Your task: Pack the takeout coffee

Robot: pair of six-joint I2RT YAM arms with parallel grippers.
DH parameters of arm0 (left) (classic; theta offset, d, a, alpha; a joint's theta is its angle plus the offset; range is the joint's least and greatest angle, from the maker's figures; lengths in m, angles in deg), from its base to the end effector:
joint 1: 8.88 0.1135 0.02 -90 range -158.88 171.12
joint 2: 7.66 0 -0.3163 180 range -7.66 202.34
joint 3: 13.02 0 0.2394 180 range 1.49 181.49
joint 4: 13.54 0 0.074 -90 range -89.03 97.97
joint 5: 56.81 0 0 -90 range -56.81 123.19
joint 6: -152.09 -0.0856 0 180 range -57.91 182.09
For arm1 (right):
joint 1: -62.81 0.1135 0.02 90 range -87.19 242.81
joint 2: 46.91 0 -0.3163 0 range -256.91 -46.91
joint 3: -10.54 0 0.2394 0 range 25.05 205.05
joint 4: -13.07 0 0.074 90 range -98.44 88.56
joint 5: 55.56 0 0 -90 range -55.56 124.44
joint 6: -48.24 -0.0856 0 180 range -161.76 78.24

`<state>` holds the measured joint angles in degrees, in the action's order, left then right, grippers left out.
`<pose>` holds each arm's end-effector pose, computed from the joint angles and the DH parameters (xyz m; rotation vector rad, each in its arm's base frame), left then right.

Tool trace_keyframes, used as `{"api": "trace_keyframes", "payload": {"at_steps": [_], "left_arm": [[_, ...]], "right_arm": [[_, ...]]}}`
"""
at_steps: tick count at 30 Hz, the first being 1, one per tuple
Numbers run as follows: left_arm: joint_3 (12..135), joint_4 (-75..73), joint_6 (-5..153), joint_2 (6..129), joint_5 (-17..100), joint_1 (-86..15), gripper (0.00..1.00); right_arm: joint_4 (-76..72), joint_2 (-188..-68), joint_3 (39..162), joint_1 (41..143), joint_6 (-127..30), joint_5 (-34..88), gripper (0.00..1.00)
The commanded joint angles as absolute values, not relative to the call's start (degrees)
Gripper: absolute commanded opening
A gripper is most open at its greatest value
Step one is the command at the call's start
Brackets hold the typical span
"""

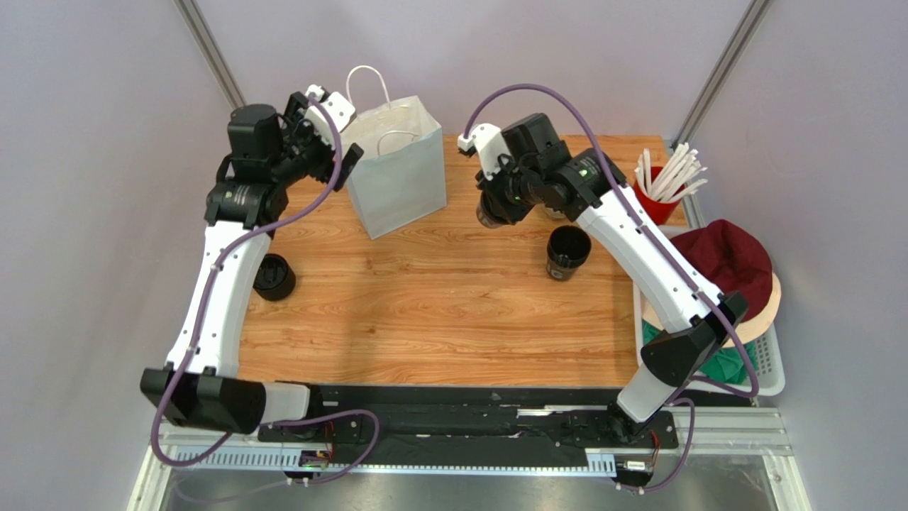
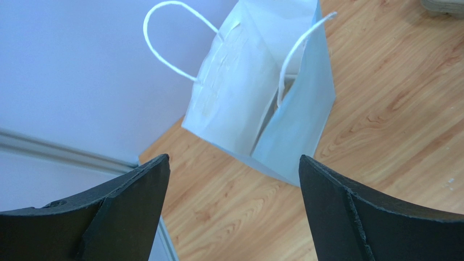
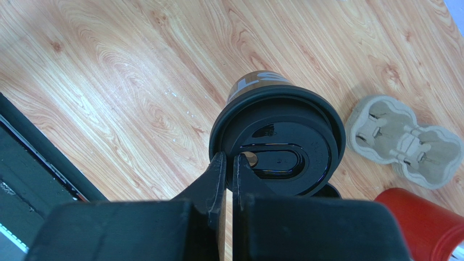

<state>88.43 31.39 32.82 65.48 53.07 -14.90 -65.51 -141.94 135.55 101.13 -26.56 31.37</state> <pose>0.2824 -0.0591 0.4855 0.7815 1.6695 -0.0393 0.2800 0.2272 0.4286 -1.1173 2.1609 0.2481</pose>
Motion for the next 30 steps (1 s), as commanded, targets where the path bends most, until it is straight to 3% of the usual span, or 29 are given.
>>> {"api": "trace_keyframes", "payload": {"at_steps": [1,13,16,17,20,25,27,29,30], "left_arm": [[92.1,26.7,27.1,72.6,57.4,-15.1,0.93],[92.5,26.1,19.6,83.2,59.2,-16.2,0.85],[92.6,26.2,18.8,84.3,58.9,-16.4,0.77],[92.7,26.2,18.8,84.4,59.0,-16.4,0.69],[92.5,26.9,18.6,84.5,60.0,-16.8,0.58],[92.3,30.9,17.6,83.3,63.6,-17.8,0.49],[92.3,32.3,17.4,82.5,64.1,-18.6,0.29],[92.3,34.2,17.3,81.9,64.5,-19.3,0.18],[92.2,34.7,17.4,81.2,64.4,-20.2,0.18]], "right_arm": [[-65.8,-137.5,136.7,98.4,-27.2,28.9,0.00],[-64.9,-133.0,136.1,94.0,-27.3,26.5,0.00],[-64.9,-132.8,136.2,93.2,-27.7,25.7,0.00],[-64.9,-132.7,136.1,93.0,-27.7,25.4,0.00],[-64.8,-132.7,135.9,92.4,-27.7,25.0,0.00],[-65.0,-133.2,137.6,91.7,-27.6,24.9,0.00],[-65.0,-133.7,139.4,91.5,-27.4,24.4,0.00],[-65.1,-134.4,141.1,91.2,-27.4,24.0,0.00],[-65.0,-134.6,141.8,91.1,-27.4,23.9,0.00]]}}
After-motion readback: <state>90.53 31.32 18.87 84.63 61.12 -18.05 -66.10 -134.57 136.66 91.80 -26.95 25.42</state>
